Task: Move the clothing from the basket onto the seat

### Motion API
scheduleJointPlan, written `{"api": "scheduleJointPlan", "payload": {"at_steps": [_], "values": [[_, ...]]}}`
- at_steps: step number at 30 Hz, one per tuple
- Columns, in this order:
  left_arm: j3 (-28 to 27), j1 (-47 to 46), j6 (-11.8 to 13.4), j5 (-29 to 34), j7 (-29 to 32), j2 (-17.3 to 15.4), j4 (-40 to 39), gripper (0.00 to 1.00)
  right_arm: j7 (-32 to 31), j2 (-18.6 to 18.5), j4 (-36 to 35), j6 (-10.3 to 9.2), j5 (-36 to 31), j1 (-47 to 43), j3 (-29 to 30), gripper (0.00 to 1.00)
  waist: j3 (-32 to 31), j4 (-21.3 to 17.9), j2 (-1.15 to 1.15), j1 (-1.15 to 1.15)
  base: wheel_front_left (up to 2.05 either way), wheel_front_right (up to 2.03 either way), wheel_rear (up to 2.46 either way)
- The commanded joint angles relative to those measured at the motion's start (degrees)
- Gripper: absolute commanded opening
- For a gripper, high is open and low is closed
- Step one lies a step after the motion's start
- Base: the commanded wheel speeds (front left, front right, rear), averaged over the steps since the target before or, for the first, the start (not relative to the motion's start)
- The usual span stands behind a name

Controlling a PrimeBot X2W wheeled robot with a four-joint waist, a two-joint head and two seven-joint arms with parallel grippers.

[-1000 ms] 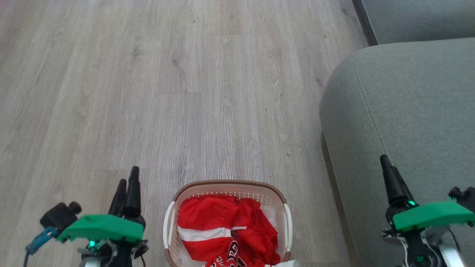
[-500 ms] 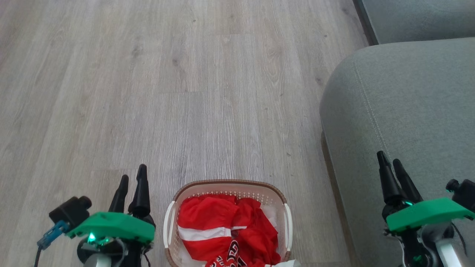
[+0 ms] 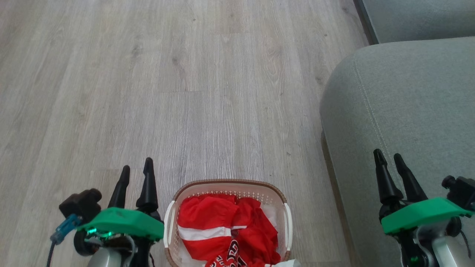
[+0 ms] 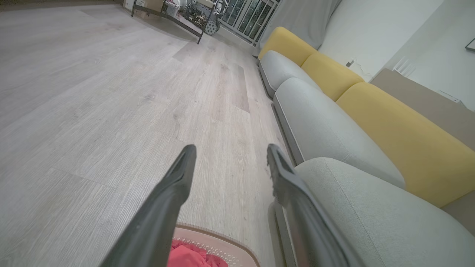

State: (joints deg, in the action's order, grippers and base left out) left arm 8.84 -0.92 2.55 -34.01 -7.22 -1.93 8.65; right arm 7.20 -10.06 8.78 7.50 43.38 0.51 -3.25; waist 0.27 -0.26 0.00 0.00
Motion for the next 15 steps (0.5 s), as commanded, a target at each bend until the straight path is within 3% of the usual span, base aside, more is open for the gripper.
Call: {"api": "scheduleJointPlan", "payload": {"at_steps": [1,15], "values": [[-0.61,-2.94,0.40,1.83,-0.86,-0.72,-2.50,1.00,0.82,-1.56,-2.58,-0.01,-1.57,2.81,-0.90,1.00,0.01,-0.01,0.00,0.00,0.00,0.00,0.00],[1.29,-3.21,2.20,11.44,-3.21,-0.80,-4.31,1.00,3.19,-2.89,-4.23,-0.01,-9.44,3.01,-2.60,1.00,0.04,-0.07,0.00,0.00,0.00,0.00,0.00]]}}
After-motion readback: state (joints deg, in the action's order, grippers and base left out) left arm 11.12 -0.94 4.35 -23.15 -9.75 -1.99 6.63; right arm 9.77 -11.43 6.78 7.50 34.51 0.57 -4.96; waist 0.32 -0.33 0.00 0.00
